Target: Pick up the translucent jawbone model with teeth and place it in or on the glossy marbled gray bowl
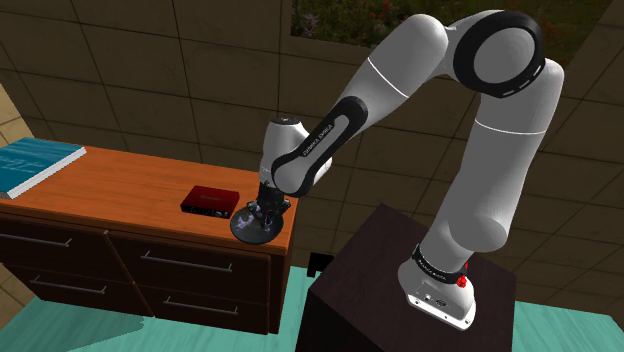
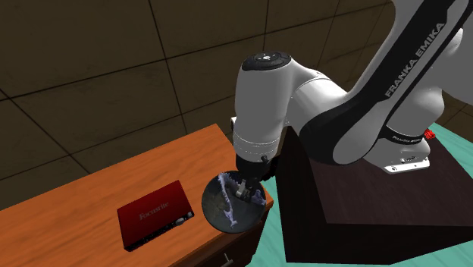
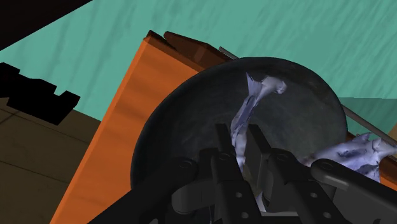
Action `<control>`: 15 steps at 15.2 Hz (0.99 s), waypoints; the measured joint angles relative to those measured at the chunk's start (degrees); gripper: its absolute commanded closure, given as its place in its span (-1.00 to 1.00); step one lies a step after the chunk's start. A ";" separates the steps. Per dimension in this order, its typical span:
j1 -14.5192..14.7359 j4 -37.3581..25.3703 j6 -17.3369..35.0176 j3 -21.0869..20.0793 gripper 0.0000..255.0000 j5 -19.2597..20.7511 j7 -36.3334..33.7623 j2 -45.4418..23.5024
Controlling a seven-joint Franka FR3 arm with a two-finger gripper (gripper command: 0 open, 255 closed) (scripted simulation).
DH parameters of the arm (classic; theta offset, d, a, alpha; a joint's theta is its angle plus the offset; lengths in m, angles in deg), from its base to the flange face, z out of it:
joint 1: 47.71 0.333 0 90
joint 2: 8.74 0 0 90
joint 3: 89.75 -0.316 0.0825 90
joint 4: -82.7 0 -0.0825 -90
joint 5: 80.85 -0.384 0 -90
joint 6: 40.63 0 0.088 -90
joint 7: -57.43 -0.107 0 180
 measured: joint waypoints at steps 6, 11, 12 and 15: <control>0.01 -0.02 0.07 0.00 -1.00 0.01 0.00 -0.08; -0.11 0.17 -0.56 -0.04 -1.00 -0.16 0.12 0.75; -0.27 0.34 -2.05 -0.14 -1.00 -0.44 0.20 2.46; -0.86 0.00 -6.50 0.00 -1.00 -0.92 0.69 6.56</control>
